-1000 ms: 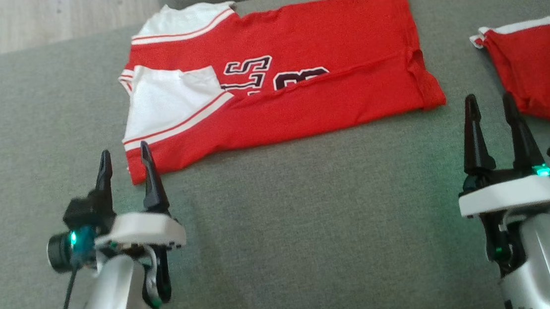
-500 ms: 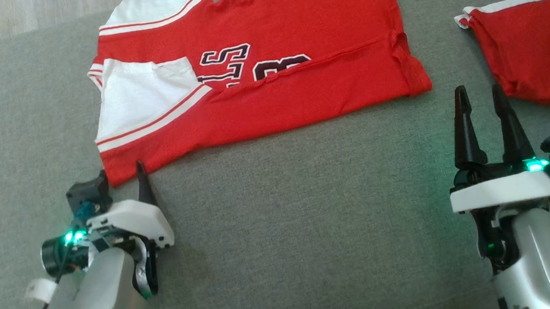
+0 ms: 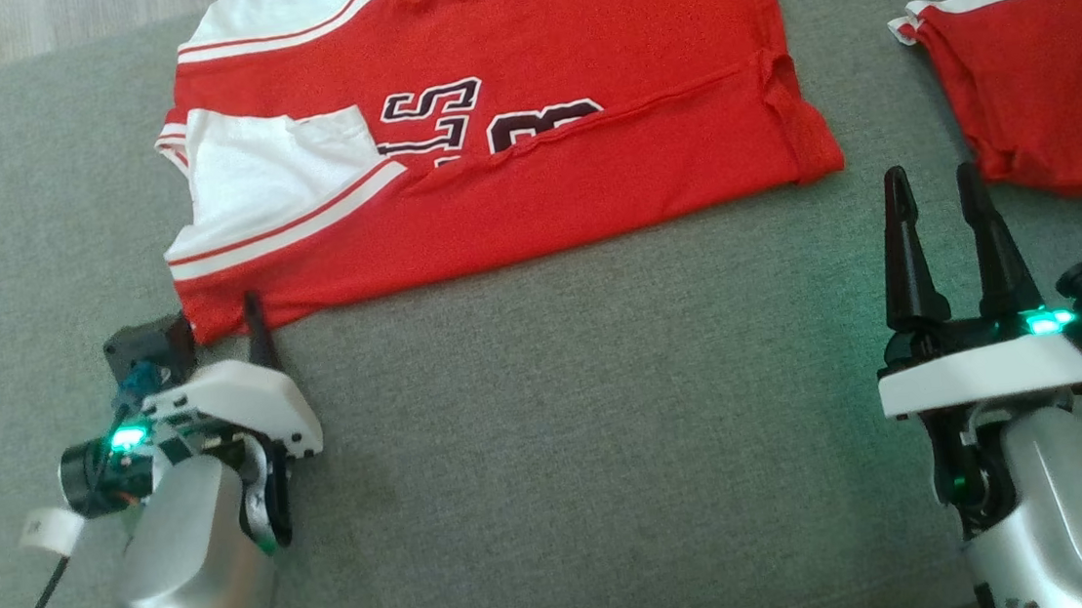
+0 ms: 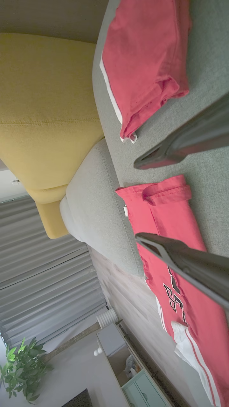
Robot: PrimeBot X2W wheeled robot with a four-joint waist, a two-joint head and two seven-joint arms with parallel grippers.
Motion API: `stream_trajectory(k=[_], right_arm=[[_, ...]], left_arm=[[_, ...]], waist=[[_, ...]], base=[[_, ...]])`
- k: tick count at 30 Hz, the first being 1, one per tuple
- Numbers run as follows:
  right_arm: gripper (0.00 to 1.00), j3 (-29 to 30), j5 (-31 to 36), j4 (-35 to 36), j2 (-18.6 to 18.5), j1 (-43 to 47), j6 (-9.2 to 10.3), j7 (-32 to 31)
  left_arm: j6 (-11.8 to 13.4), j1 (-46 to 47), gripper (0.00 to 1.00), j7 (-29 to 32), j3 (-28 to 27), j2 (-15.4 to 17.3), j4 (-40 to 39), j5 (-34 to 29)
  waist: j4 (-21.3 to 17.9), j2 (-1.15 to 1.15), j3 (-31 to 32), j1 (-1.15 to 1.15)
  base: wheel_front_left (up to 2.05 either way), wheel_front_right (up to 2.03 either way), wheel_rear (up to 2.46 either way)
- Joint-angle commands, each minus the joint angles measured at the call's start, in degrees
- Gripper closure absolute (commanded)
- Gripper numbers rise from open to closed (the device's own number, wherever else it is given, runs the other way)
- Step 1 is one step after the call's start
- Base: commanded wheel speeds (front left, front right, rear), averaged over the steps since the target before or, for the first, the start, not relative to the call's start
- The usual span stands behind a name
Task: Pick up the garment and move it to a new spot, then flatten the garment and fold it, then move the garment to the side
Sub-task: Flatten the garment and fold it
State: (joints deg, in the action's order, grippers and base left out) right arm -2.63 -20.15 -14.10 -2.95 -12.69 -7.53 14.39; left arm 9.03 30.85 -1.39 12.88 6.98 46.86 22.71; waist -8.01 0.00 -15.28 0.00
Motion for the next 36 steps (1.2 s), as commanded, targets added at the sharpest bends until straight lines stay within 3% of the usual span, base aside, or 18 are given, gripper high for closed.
stream_trajectory(k=[1, 10, 17, 25, 36], right_arm=[[0.0, -1.08, -0.34, 1.58, 0.07, -2.02, 0.04, 0.61], [0.0, -0.37, 1.93, -2.03, 0.07, -2.85, 0.04, 0.55], [0.0, 2.72, 5.88, -8.77, 0.07, -8.21, 0.04, -5.35], [0.0, 7.88, 8.22, -22.77, 0.07, -18.08, 0.04, -13.59], [0.0, 11.03, 15.87, -39.88, 0.07, -26.74, 0.04, -15.41]], left_arm=[[-0.2, 0.67, 1.0, 1.67, -1.46, 1.77, 1.1, 0.84], [-1.19, 1.93, 1.0, -3.49, -0.3, 1.43, -1.46, 0.1], [-2.09, 3.56, 1.0, -10.64, 1.87, 1.13, -9.92, -2.36], [-2.23, 3.3, 1.0, -11.12, 5.22, 1.2, -17.61, -4.98], [-1.76, 2.33, 1.0, -9.47, 7.44, 1.0, -22.03, -5.61]], waist=[[0.02, 0.0, -0.04, 0.0], [1.49, 0.0, 1.31, 0.0], [3.91, 0.0, 1.43, 0.0], [6.06, 0.0, 0.32, 0.0], [7.75, 0.0, -1.57, 0.0]], base=[[0.0, 0.0, 0.0], [0.0, 0.0, 0.0], [0.0, 0.0, 0.0], [0.0, 0.0, 0.0], [0.0, 0.0, 0.0]])
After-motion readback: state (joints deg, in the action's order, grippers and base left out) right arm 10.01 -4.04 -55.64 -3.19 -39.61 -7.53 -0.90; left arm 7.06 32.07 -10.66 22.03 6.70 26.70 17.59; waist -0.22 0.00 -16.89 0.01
